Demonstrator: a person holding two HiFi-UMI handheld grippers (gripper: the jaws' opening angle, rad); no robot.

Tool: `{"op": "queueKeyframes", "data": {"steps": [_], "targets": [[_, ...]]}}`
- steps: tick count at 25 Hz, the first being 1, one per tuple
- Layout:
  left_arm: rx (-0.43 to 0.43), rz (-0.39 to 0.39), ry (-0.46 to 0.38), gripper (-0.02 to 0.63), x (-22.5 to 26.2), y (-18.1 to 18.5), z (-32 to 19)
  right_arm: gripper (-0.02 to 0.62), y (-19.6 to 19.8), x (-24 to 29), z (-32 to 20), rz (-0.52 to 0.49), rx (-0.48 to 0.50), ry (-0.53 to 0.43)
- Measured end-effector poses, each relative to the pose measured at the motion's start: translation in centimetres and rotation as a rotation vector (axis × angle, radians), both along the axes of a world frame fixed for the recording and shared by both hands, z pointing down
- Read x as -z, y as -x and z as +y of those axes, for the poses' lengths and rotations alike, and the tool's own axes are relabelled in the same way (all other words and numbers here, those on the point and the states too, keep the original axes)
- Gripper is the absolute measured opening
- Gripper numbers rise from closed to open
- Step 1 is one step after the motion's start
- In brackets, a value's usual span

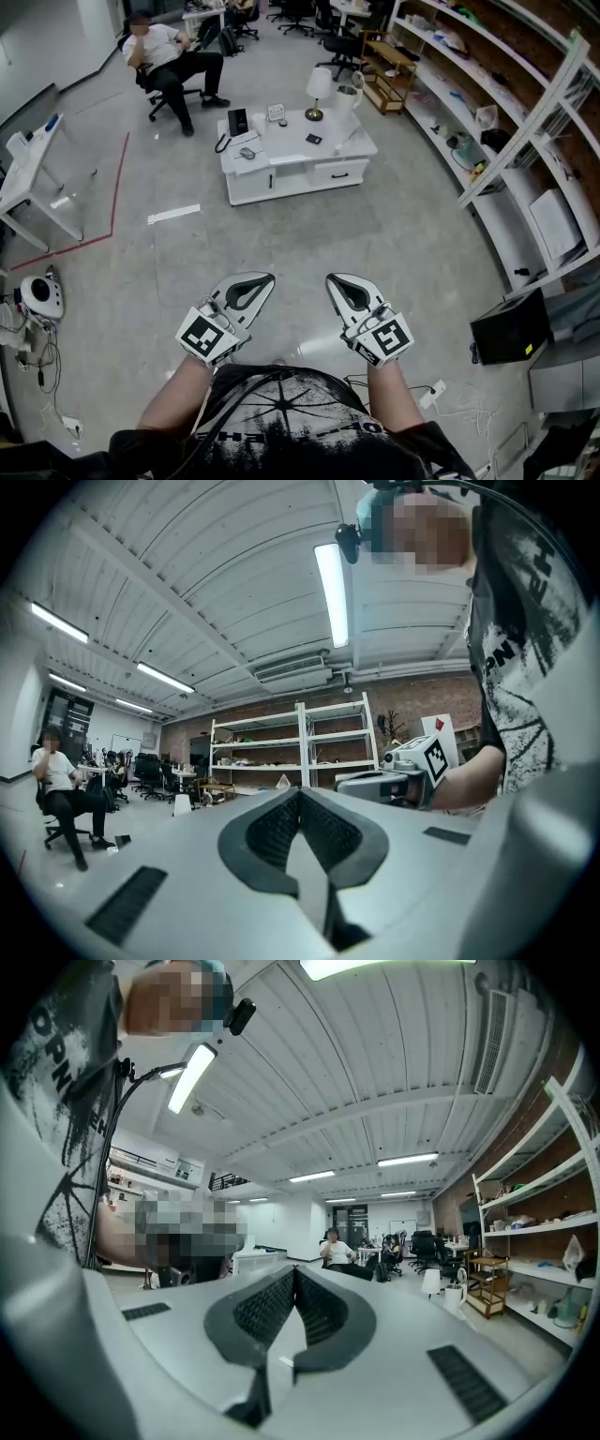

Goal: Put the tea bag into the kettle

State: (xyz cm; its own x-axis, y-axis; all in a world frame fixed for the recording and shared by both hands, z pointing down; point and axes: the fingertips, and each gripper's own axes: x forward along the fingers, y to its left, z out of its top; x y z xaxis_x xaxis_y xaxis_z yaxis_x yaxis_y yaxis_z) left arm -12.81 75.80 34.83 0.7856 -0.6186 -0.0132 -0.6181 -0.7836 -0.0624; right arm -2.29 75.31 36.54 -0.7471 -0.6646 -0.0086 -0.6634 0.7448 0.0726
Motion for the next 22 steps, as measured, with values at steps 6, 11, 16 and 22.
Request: {"op": "queueKeyframes", "data": {"steps": [6, 11, 16, 22], "targets": [[-0.005, 0.031, -0.015, 0.006, 0.2, -0.5, 0.0, 0.009, -0.9, 0.4, 0.1, -0.005, 0.007, 0.004], [0.005, 0.034, -0.021, 0.006, 0.2, -0.7, -0.4, 0.009, -1.4, 0.3, -0.1, 0.010, 0.002, -0.004], [-0.003, 0.040, -0.007, 0.006, -0.3, -1.3, -0.3, 0.009, -2.0, -0.2, 0.1, 0.014, -0.008, 0.007], [-0.007, 0.019, 0.026, 0.006, -0.5, -1.7, -1.7, 0.009, -1.9, 0.2, -0.7, 0.021, -0.020, -0.008]]}}
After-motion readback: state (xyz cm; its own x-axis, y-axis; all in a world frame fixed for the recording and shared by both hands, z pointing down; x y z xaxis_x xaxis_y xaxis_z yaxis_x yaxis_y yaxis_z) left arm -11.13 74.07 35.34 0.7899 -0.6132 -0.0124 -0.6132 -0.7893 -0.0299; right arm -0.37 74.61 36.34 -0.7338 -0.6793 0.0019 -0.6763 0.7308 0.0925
